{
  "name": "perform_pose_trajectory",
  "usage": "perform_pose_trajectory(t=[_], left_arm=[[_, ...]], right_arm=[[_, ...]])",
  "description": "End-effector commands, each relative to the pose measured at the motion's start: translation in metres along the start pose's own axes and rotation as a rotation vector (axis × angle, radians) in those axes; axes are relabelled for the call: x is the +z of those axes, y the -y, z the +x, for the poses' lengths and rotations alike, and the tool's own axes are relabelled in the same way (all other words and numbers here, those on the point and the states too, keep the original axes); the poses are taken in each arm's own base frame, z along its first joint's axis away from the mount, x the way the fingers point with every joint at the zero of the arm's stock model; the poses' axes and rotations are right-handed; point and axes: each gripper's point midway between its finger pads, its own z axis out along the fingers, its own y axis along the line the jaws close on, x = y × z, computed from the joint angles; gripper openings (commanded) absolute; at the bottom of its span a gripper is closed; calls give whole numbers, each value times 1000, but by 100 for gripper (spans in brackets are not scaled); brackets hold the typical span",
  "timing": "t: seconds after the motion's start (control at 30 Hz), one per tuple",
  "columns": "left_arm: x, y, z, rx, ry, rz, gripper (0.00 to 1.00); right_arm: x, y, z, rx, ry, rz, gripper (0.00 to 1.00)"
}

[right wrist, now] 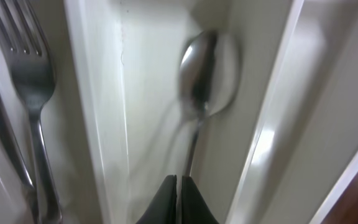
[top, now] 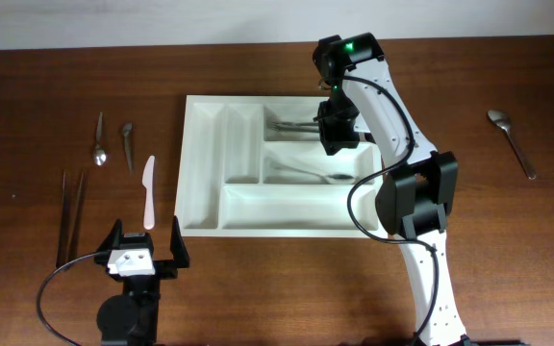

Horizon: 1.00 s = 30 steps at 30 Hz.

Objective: Pack container
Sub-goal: 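Lower the spoon into the tray's middle compartment and release, then move the right gripper to the last spoon and grasp it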

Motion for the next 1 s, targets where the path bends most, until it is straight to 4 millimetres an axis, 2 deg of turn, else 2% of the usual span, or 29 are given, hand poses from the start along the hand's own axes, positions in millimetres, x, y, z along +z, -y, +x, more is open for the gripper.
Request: perform_pose_trajectory(t=[0.0,0.03,0.1,0.13,0.17,0.23,0.27,0.37,0.47,0.5,0.53,0.57,0.63,0.7,0.77,0.83,0.87,0.97], left_arm=[[0,2,1,12,1,11,99],[0,2,1,12,1,11,99],[0,2,1,12,1,11,99],[0,2,1,12,1,11,99],[0,2,1,12,1,11,99],[0,2,1,12,1,11,99],[0,2,1,12,1,11,99],[0,2,1,12,1,11,99],[0,2,1,12,1,11,99],[0,2,1,12,1,11,99],[0,2,1,12,1,11,99],[0,2,1,12,1,11,99],[0,2,1,12,1,11,99],[0,2,1,12,1,11,99],[0,2,1,12,1,11,99],[0,2,1,12,1,11,99],[0,2,1,12,1,11,99],[0,2,1,12,1,11,99]], right_arm=[[-8,0,-11,-43,63,-26,11],[-8,0,-14,-61,80,-30,17],[-10,-3,-24,-101,139,-42,41],[-11,-5,-32,-124,175,-49,60],[-15,-7,-40,-152,209,-56,73],[-26,-14,-63,-221,284,-77,94],[-33,-17,-75,-249,326,-88,99],[-69,-28,-129,-374,512,-113,99],[-111,-35,-189,-540,724,-66,99],[-135,-34,-226,-674,826,12,99],[-143,-39,-248,-858,831,67,99],[-140,-44,-253,-1006,789,78,99],[-125,-51,-246,-1277,640,18,99],[-114,-52,-235,-1431,475,-125,99],[-110,-50,-236,-1529,385,-215,99],[-111,-47,-262,-1543,410,-204,99],[-114,-45,-285,-1519,448,-171,99],[-119,-35,-332,-1425,513,-114,99]])
